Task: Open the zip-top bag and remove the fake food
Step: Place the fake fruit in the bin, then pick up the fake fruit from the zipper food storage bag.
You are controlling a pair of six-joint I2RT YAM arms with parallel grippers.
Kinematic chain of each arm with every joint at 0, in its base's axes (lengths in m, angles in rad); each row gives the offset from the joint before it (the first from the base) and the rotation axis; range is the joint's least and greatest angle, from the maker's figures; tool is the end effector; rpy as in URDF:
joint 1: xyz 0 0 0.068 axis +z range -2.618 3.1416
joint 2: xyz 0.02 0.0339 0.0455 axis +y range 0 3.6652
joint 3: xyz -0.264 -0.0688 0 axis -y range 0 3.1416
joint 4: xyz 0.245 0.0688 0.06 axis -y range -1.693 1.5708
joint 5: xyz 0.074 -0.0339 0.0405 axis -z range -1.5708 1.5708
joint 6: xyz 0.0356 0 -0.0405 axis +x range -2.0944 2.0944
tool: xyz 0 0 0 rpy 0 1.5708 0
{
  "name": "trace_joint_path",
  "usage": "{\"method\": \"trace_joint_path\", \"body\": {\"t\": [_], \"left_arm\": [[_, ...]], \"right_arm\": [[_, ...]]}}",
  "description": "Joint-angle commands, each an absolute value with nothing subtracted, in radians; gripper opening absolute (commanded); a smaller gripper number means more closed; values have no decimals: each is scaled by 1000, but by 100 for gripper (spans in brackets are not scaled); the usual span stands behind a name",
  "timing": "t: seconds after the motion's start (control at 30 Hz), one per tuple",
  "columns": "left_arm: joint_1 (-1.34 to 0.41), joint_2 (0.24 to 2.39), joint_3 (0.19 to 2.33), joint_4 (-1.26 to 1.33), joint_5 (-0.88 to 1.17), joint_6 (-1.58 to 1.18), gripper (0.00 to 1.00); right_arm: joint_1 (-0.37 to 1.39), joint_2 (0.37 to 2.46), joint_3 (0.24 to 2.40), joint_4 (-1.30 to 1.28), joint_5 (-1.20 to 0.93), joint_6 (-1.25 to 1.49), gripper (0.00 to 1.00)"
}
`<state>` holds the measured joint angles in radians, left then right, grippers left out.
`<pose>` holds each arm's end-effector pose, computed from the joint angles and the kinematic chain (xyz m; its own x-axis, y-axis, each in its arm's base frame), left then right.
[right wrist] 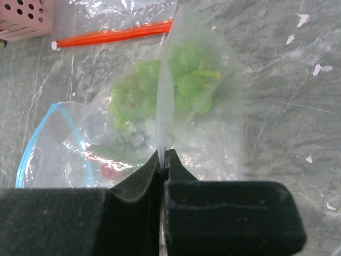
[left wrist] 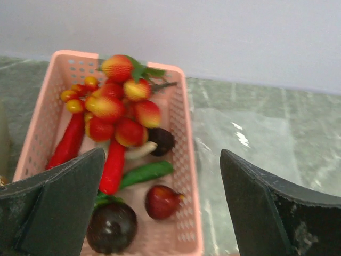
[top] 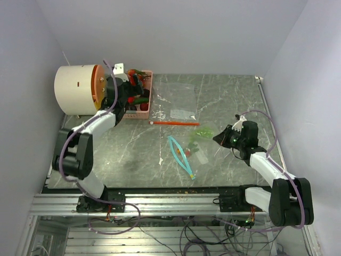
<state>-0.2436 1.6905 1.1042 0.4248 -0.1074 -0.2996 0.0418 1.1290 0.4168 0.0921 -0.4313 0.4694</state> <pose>0.3860 -0.0920 0.2724 -0.1896 -0.2552 -0.9481 0.0850 0.9577 -0.2748 0.2175 0.0240 0.1757 -0.6887 0.3825 -0.6159 -0.0744 0.8078 0.5848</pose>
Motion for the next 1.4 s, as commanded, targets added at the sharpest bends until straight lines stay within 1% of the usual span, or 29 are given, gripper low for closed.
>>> {"method": "trace_joint_path", "body": {"t": [0.0, 0.17, 0.33, 0.37, 0.4, 0.43, 0.53, 0.7, 0.77, 0.9, 1.2, 1.3, 1.37], "left_arm": [[-338, 1493, 981, 532, -98, -309, 99], [-506, 1325, 772, 562, -107, -363, 86], [-655, 1261, 587, 593, -139, -455, 71], [-680, 1260, 554, 612, -150, -480, 67], [-701, 1263, 519, 631, -159, -503, 62], [-720, 1274, 489, 656, -161, -522, 54], [-771, 1324, 428, 706, -144, -555, 37], [-844, 1402, 393, 777, -131, -592, 26], [-875, 1432, 396, 793, -142, -599, 24], [-919, 1506, 422, 830, -141, -603, 24], [-955, 1657, 525, 879, -125, -586, 26], [-959, 1686, 555, 885, -113, -583, 30], [-962, 1705, 577, 871, -125, -564, 35]], "right_arm": [[31, 1108, 414, 107, -445, 452, 0], [31, 1105, 412, 113, -446, 454, 0], [31, 1103, 408, 124, -454, 459, 0], [31, 1103, 408, 124, -455, 460, 0], [31, 1102, 409, 124, -456, 461, 0], [31, 1102, 409, 125, -456, 462, 0], [31, 1104, 405, 128, -462, 464, 0], [30, 1102, 403, 130, -468, 464, 0], [31, 1102, 403, 128, -467, 466, 0], [30, 1102, 405, 124, -464, 464, 0], [30, 1095, 406, 113, -463, 461, 0], [31, 1094, 405, 114, -465, 460, 0], [31, 1093, 403, 115, -463, 459, 0]]}}
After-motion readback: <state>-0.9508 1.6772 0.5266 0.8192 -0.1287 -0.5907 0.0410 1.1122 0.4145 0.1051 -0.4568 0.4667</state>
